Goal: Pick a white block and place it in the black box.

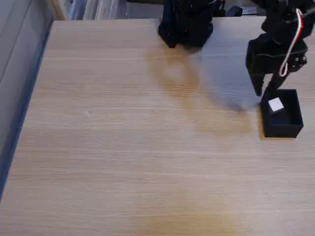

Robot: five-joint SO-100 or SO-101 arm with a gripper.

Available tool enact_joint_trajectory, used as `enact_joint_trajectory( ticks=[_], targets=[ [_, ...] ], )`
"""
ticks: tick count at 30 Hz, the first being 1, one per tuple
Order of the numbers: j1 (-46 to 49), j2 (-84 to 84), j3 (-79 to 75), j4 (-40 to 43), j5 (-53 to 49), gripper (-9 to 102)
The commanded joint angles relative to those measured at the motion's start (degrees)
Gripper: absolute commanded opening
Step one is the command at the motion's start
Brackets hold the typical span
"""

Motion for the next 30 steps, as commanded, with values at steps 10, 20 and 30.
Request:
enact_joint_trajectory(
  ticks=[10, 20, 30],
  targets=[
    [16.79, 47.37, 55.02, -10.99, -23.03, 0],
    [24.17, 82.09, 87.36, -10.37, -26.63, 0],
    [26.1, 99.05, 96.24, -8.61, -24.26, 0]
  ],
)
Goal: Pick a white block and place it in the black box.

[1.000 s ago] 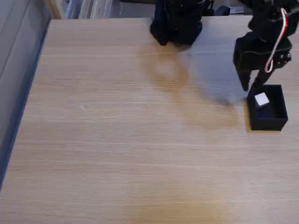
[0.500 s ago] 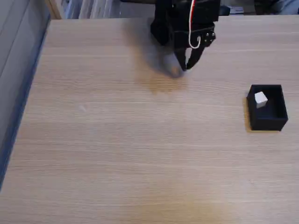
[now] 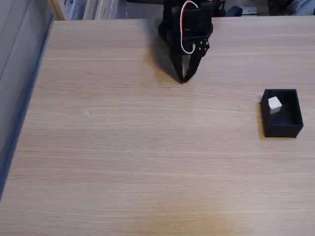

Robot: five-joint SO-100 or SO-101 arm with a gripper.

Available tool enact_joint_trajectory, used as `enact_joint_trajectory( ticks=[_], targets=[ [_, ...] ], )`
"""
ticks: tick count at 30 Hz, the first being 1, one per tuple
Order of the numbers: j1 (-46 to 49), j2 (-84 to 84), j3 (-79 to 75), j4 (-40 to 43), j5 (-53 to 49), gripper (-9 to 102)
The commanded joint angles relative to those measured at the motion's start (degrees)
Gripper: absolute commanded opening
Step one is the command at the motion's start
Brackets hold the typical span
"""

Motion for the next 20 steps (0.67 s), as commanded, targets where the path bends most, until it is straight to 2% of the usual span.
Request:
enact_joint_trajectory(
  ticks=[1, 20],
  targets=[
    [-1.32, 2.72, 0.88, 1.23, 3.25, 0],
    [-1.23, 2.72, 0.97, 1.23, 3.43, 2]
  ],
)
